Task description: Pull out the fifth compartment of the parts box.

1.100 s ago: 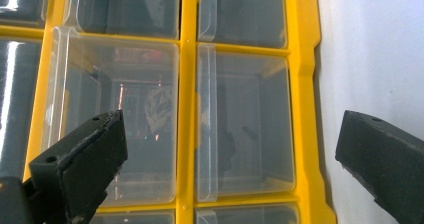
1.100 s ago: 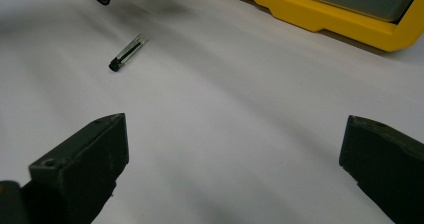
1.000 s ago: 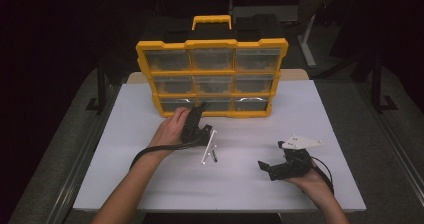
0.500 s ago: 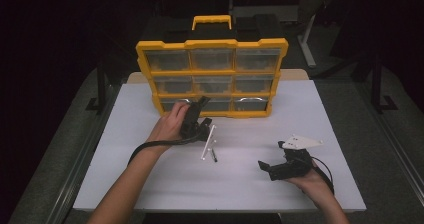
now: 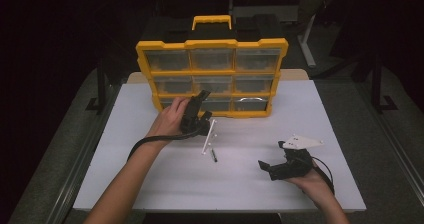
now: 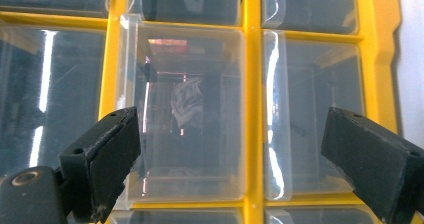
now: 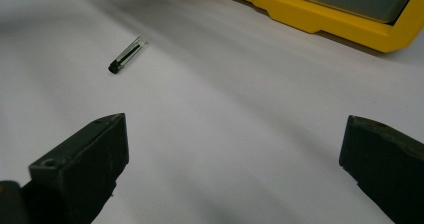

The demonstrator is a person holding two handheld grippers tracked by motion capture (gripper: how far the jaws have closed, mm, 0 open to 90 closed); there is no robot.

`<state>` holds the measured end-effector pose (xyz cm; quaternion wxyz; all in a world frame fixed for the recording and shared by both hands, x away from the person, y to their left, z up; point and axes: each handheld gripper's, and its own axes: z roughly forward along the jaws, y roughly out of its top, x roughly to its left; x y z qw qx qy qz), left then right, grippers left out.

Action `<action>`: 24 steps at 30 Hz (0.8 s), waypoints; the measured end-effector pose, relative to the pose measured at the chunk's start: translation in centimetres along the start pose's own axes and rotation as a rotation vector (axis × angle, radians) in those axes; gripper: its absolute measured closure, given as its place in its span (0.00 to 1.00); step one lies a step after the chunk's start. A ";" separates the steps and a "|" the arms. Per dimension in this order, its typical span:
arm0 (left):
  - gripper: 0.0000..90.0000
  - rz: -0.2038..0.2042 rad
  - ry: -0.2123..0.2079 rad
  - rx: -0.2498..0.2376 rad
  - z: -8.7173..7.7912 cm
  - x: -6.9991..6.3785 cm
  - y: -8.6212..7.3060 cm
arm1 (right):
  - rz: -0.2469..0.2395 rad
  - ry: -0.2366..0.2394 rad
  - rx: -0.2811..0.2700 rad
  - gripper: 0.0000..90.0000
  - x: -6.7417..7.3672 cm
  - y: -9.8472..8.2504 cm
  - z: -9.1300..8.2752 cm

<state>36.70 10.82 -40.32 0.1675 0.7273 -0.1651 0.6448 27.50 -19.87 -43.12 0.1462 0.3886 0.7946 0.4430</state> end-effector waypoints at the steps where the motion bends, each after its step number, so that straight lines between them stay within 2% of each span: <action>1: 0.10 0.001 -0.001 0.002 0.0 0.1 0.0 | -0.001 0.000 -0.001 0.00 0.0 0.0 0.0; 5: 0.10 -0.004 0.013 0.001 0.1 0.5 0.0 | -0.005 0.001 -0.003 0.00 0.0 0.0 0.0; 8: 0.15 0.002 0.019 -0.001 0.1 0.8 0.0 | -0.004 0.001 -0.004 0.00 0.0 0.0 0.0; 24: 0.17 0.025 0.044 0.010 0.6 2.0 0.0 | -0.003 0.001 -0.002 0.00 0.0 0.0 0.0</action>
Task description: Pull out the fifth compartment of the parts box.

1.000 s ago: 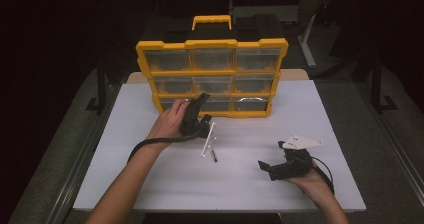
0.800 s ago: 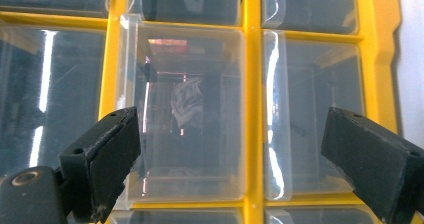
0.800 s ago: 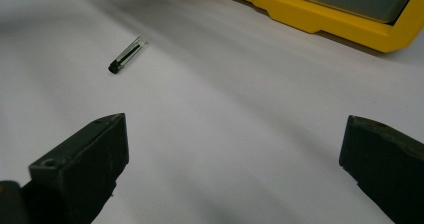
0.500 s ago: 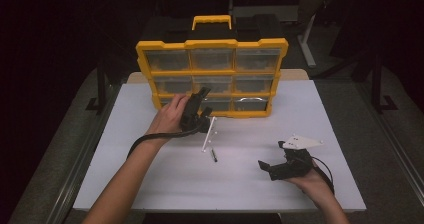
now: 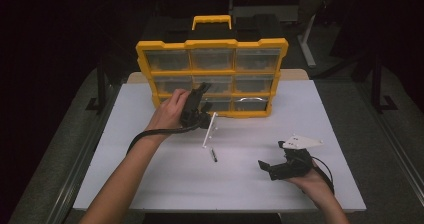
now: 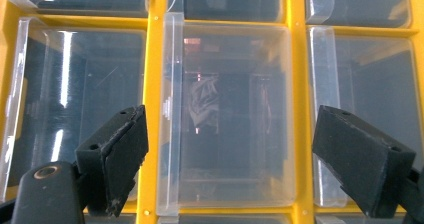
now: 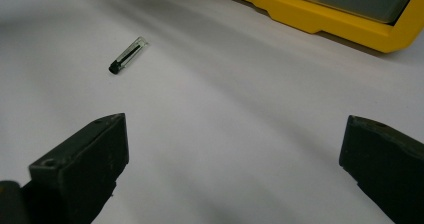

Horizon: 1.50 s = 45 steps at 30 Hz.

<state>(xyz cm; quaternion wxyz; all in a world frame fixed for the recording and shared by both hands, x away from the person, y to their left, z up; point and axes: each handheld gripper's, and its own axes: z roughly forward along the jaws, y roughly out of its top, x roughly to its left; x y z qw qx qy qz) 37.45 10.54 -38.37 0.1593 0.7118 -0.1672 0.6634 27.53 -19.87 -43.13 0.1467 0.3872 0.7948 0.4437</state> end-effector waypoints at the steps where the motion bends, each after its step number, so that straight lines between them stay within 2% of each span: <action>1: 0.17 -0.002 0.002 0.003 0.1 0.1 0.0 | -0.001 0.000 0.001 0.00 0.0 0.0 0.0; 15: 0.21 0.005 0.010 0.020 0.6 0.7 -0.1 | 0.003 -0.001 -0.002 0.00 -0.1 0.0 -0.1; 20: 0.23 0.001 0.013 0.012 0.7 0.9 0.0 | 0.001 0.000 -0.003 0.00 -0.1 0.0 -0.1; 27: 0.27 -0.003 0.031 0.024 0.8 1.3 -0.1 | 0.006 -0.001 -0.001 0.00 0.0 0.0 -0.1; 33: 0.37 0.003 0.032 0.033 0.9 1.7 -0.1 | 0.008 -0.007 0.002 0.00 0.1 0.0 0.0; 45: 0.46 0.019 0.041 0.048 1.1 2.1 0.0 | 0.001 -0.010 0.003 0.00 0.0 0.0 0.0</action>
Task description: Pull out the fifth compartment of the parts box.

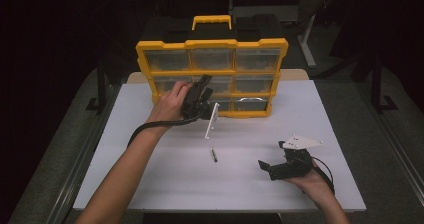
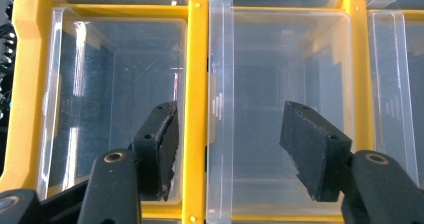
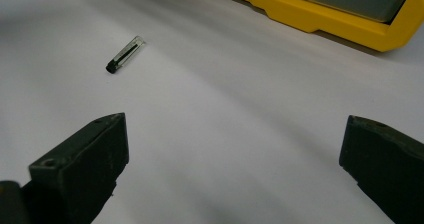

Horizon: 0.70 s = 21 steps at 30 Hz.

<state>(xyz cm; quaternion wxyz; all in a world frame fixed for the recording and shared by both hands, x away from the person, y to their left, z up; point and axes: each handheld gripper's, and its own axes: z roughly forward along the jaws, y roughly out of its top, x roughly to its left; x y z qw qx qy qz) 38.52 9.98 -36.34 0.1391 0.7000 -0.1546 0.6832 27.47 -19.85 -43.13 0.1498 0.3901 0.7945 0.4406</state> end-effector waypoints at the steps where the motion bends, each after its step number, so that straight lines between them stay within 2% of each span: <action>1: 0.47 0.002 0.003 0.002 0.0 0.0 0.0 | 0.006 0.000 0.001 0.00 0.0 0.0 0.0; 9: 0.54 0.005 0.001 0.007 0.2 0.1 0.1 | 0.002 0.000 -0.002 0.00 0.0 0.0 0.0; 21: 0.62 -0.015 -0.004 0.014 0.4 0.3 0.0 | 0.002 -0.002 -0.003 0.00 0.0 0.0 -0.1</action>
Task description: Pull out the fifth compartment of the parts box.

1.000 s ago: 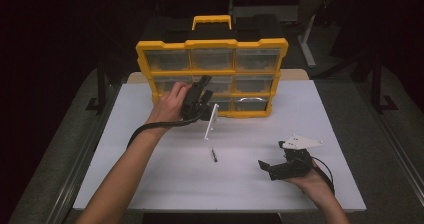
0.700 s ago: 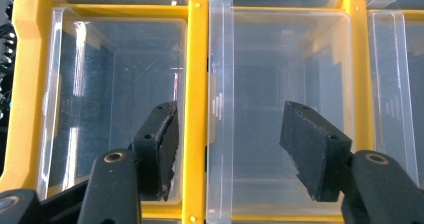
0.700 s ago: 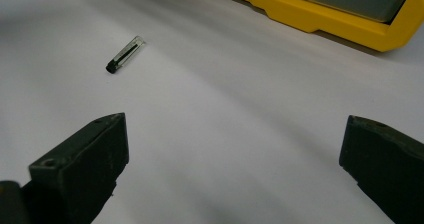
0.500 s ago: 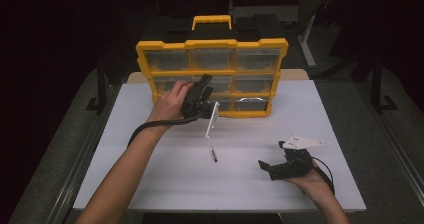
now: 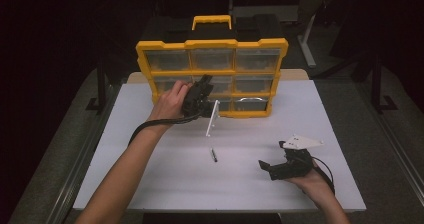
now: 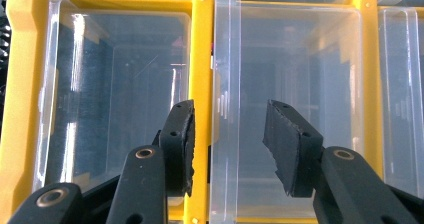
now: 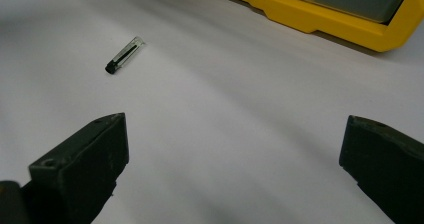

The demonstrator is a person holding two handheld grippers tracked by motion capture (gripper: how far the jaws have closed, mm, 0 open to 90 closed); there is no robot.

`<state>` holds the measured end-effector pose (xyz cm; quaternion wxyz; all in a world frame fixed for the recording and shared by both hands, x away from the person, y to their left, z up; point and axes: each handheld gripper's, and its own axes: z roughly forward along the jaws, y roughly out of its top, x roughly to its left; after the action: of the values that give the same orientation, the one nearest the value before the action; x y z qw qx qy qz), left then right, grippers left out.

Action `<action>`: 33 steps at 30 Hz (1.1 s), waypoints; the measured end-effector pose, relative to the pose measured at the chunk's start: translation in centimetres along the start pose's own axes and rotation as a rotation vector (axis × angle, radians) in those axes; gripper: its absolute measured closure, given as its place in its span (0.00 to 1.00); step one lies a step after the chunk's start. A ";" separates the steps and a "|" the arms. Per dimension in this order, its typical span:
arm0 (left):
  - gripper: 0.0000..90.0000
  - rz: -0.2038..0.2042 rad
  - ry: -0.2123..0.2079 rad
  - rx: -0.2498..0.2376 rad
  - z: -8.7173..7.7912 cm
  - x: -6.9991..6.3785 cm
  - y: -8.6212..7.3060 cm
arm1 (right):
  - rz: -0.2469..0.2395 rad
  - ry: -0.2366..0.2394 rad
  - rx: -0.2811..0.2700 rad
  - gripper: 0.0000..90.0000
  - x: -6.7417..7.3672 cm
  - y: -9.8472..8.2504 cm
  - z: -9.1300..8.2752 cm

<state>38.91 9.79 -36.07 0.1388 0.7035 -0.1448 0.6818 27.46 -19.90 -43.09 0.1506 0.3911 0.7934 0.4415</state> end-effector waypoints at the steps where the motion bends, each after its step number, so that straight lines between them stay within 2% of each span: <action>1: 0.63 -0.002 0.000 0.000 0.0 0.0 0.0 | 0.001 0.000 0.000 0.00 0.0 0.0 0.0; 19: 0.80 -0.015 -0.015 0.002 0.1 0.7 0.3 | 0.003 -0.002 -0.005 0.00 0.0 0.0 -0.1; 33: 0.87 -0.022 -0.029 0.005 0.1 0.7 0.3 | 0.004 0.000 -0.005 0.00 0.0 0.0 -0.1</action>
<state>38.94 9.41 -35.33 0.1423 0.7152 -0.1374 0.6703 27.41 -19.93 -43.01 0.1507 0.3926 0.7914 0.4437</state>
